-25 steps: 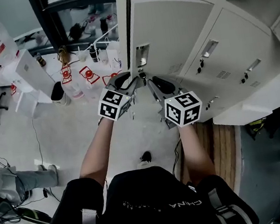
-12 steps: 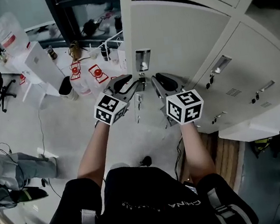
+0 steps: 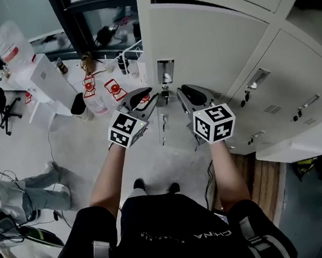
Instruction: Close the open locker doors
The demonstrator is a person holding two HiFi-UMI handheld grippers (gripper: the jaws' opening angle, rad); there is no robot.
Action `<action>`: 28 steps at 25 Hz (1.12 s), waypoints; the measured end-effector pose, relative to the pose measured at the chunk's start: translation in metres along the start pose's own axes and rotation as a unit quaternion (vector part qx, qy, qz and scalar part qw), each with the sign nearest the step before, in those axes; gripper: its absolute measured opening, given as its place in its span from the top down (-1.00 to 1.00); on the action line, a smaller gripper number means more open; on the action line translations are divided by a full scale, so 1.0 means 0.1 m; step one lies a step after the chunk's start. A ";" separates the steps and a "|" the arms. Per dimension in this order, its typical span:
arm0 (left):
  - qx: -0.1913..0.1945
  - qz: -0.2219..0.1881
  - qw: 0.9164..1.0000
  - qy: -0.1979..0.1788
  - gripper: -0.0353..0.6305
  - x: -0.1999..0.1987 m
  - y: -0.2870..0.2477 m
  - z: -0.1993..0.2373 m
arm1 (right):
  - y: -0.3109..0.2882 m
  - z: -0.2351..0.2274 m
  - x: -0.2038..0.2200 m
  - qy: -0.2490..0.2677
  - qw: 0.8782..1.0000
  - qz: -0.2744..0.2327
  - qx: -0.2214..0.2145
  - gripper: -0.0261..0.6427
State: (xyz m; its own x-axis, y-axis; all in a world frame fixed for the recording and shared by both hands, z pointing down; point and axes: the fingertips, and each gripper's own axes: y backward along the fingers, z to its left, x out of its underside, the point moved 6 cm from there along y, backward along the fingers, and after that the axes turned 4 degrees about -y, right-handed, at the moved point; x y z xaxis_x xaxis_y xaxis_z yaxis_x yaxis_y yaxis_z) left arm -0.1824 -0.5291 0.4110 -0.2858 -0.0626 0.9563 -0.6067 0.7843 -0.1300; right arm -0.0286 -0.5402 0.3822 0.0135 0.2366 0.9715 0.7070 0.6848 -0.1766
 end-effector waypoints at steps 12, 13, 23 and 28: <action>0.053 -0.074 0.995 -0.044 0.70 -0.56 -0.06 0.35 | -0.16 -0.05 -0.09 -0.005 0.998 -0.004 0.065 0.68; 0.058 -0.076 0.994 -0.046 0.71 -0.57 -0.09 0.37 | -0.17 -0.06 -0.10 -0.005 0.998 -0.005 0.069 0.68; 0.075 -0.070 0.994 -0.048 0.76 -0.58 -0.29 0.51 | -0.24 -0.14 -0.16 -0.008 0.996 -0.005 0.091 0.68; 0.087 -0.064 0.993 -0.039 0.80 -0.61 -0.31 0.54 | -0.26 -0.12 -0.18 -0.003 0.995 -0.002 0.095 0.68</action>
State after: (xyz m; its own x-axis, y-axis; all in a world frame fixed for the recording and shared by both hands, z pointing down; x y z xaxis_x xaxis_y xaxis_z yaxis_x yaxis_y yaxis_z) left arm -0.1868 -0.5828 0.3426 -0.2504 -0.2081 0.9455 -0.7593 0.6481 -0.0585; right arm -0.0392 -0.5705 0.3710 0.0063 0.2379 0.9713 0.5609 0.8033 -0.2003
